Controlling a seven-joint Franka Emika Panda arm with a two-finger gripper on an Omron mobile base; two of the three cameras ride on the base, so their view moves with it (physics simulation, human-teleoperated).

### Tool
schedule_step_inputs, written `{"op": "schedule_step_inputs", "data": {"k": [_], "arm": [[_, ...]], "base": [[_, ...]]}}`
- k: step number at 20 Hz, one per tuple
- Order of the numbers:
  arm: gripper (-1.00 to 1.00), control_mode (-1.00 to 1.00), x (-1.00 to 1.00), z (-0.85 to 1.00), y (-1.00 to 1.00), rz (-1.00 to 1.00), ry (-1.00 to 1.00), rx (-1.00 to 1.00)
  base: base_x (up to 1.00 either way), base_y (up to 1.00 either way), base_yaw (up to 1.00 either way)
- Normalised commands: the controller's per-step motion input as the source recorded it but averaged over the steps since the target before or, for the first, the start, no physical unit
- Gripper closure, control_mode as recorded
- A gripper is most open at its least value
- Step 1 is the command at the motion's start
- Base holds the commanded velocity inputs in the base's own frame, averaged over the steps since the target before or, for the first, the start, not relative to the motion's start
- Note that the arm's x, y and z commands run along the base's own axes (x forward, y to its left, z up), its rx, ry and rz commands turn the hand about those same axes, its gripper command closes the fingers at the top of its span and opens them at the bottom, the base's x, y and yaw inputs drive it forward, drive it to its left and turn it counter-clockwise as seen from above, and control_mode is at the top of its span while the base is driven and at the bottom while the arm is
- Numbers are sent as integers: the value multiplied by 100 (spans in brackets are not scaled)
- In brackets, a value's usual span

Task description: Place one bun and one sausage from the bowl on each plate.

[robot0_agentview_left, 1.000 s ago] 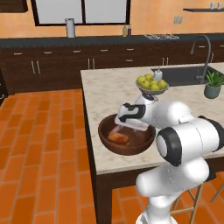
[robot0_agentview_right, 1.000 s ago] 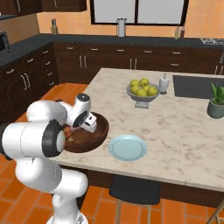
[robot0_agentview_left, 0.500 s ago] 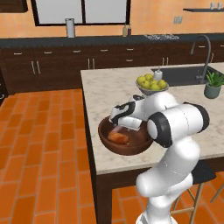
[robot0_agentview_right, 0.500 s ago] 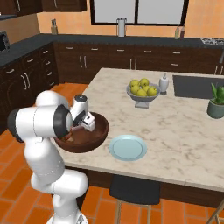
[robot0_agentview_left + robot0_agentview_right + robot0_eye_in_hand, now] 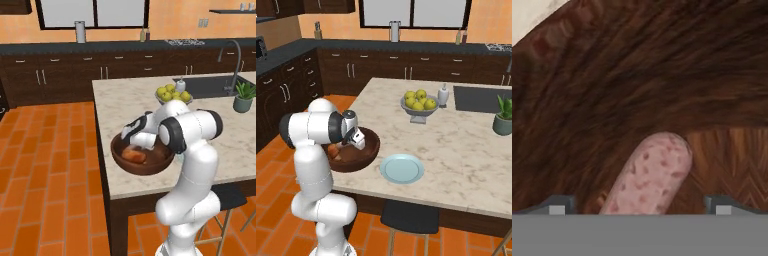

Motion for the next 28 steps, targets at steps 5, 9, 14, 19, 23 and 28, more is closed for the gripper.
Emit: {"op": "schedule_step_inputs", "data": {"k": [5, 9, 14, 19, 23, 28], "arm": [[100, -100, 8, -30, 0, -6, 0, 0], [100, -100, -17, -3, -3, 0, 0, 0], [100, -100, -79, 69, -63, -6, -15, 0], [100, -100, -95, 100, -76, -15, -11, 0], [100, -100, -62, 100, -83, -21, 6, 0], [100, -100, -3, 74, -89, -30, 28, -1]], "base": [[0, 0, 0], [0, 0, 0], [0, 0, 0], [0, 0, 0], [0, 0, 0], [0, 0, 0]]}}
